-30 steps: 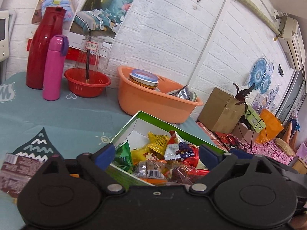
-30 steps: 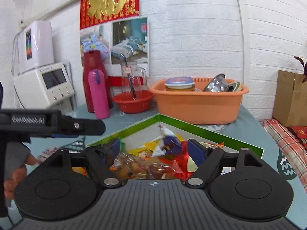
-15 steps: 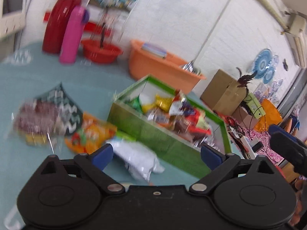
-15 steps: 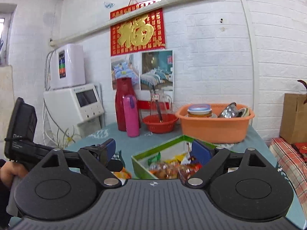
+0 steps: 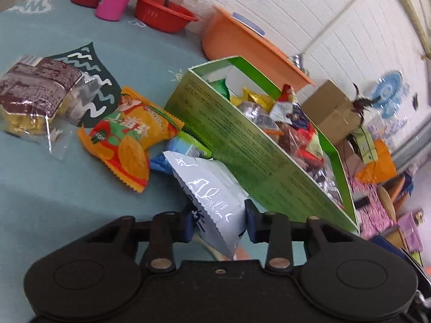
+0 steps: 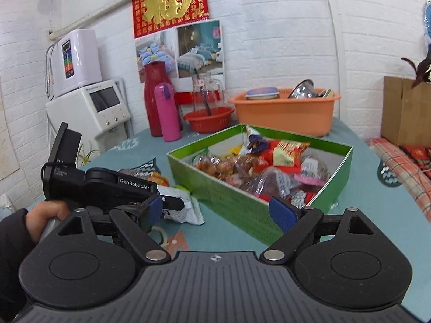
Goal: Organize snacks
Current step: 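Grasp the white foil snack bag with both grippers, then carry the white foil bag into the green box and open both grippers, then grasp the blue snack packet with the left gripper, then drop the blue packet into the green box and open the left gripper, then grasp the orange chip bag with both grippers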
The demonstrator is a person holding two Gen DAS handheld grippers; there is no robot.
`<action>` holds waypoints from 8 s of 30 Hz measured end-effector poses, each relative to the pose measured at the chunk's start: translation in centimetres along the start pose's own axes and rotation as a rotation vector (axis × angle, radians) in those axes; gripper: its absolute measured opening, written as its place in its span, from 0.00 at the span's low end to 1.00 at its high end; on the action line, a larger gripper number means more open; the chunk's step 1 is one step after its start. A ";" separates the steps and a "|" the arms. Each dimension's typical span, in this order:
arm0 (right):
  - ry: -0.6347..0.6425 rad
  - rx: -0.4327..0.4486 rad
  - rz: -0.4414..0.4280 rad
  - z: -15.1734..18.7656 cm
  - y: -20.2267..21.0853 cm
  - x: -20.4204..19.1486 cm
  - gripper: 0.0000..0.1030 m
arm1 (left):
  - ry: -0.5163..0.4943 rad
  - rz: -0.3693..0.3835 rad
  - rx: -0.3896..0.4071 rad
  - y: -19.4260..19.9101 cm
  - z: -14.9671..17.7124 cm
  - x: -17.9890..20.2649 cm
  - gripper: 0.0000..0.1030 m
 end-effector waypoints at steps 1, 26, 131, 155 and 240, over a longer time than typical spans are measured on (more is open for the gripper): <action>0.003 -0.015 -0.019 0.4 -0.2 -0.3 1.00 | -0.008 0.024 -0.021 0.8 0.6 0.0 0.22; 0.190 -0.246 -0.307 5.2 -8.3 -8.9 0.97 | 0.043 0.060 0.054 7.9 3.2 -3.3 0.90; 0.031 0.047 -0.179 -3.3 -1.4 -4.4 1.00 | -0.264 -0.057 0.174 7.5 -3.7 3.7 1.00; -0.024 -0.108 -0.054 3.6 -2.6 -1.1 1.00 | -0.210 0.036 -0.044 -0.4 2.4 2.1 0.57; 0.097 0.023 -0.060 -0.6 -3.3 -3.8 1.00 | -0.168 -0.176 0.192 3.4 -6.1 -2.6 1.00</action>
Point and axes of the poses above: each gripper's, at about its wrist camera, not at the fingertips, and y roughly against the way its jaws point, x to its right, z to its underside, the point moved 10 cm from there along -y, roughly the way its jaws point, and after that the axes turned 6 degrees about z, right-handed, at the moved point
